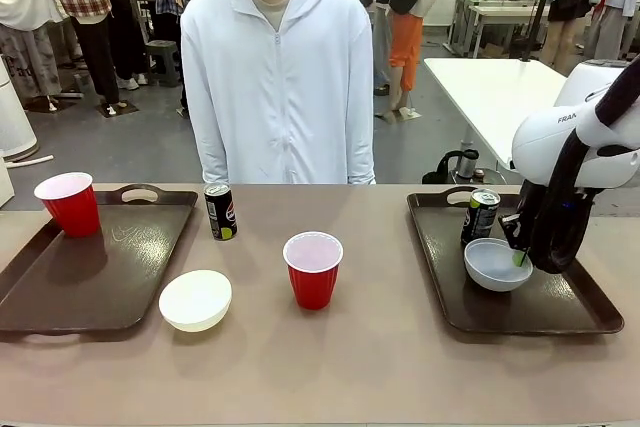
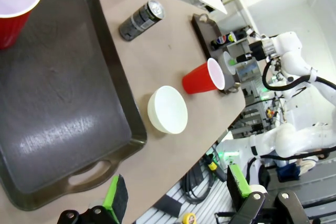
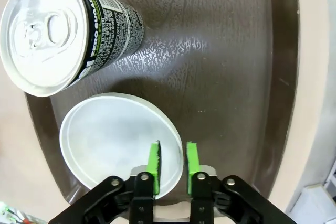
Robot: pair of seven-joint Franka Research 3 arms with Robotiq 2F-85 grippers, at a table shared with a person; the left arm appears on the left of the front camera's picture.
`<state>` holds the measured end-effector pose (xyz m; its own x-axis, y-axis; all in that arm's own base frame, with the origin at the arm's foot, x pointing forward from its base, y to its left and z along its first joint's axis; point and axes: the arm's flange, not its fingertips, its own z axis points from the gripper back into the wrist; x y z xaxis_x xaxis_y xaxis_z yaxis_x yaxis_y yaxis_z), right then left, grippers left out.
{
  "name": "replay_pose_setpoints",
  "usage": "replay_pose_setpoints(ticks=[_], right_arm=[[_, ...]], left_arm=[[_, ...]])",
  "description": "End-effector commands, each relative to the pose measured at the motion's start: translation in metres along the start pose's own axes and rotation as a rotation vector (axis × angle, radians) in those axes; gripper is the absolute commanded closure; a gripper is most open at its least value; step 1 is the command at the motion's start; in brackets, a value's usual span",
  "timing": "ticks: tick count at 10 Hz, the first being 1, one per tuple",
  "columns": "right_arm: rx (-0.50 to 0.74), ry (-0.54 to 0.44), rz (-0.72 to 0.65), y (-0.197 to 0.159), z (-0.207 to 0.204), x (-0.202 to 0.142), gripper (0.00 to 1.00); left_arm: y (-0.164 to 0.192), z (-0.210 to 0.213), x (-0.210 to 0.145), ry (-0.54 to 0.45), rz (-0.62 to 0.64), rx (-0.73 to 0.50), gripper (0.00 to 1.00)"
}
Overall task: Prepare tableware on both trays.
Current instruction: Pick up a Picnic Bowl from the table and place it on a Handle tray.
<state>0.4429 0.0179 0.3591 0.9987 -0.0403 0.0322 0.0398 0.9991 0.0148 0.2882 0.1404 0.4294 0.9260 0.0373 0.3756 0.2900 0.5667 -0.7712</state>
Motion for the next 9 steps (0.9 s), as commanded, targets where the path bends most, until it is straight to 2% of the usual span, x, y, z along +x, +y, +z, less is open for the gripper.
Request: replay_pose_setpoints(ticks=[1,2,3,4,5,9], right_arm=[[-0.017,-0.001,-0.006,0.004,0.001,0.005,0.00],[-0.021,-0.007,-0.007,0.005,0.004,0.004,0.00],[-0.026,-0.013,-0.008,0.007,0.010,0.001,0.15],[-0.026,-0.027,-0.006,0.010,0.022,-0.004,0.04],[-0.012,-0.047,-0.016,0.013,0.035,-0.010,0.00],[0.001,-0.074,-0.027,0.022,0.089,-0.041,0.01]], left_arm=[[0.000,0.001,-0.001,0.004,-0.012,-0.008,0.00],[0.000,0.001,-0.001,0.004,-0.012,-0.008,0.00],[0.000,0.001,-0.001,0.004,-0.012,-0.008,0.00],[0.000,0.001,-0.001,0.004,-0.012,-0.008,0.00],[0.000,0.001,-0.001,0.004,-0.012,-0.008,0.00],[0.000,0.001,-0.001,0.004,-0.012,-0.008,0.00]])
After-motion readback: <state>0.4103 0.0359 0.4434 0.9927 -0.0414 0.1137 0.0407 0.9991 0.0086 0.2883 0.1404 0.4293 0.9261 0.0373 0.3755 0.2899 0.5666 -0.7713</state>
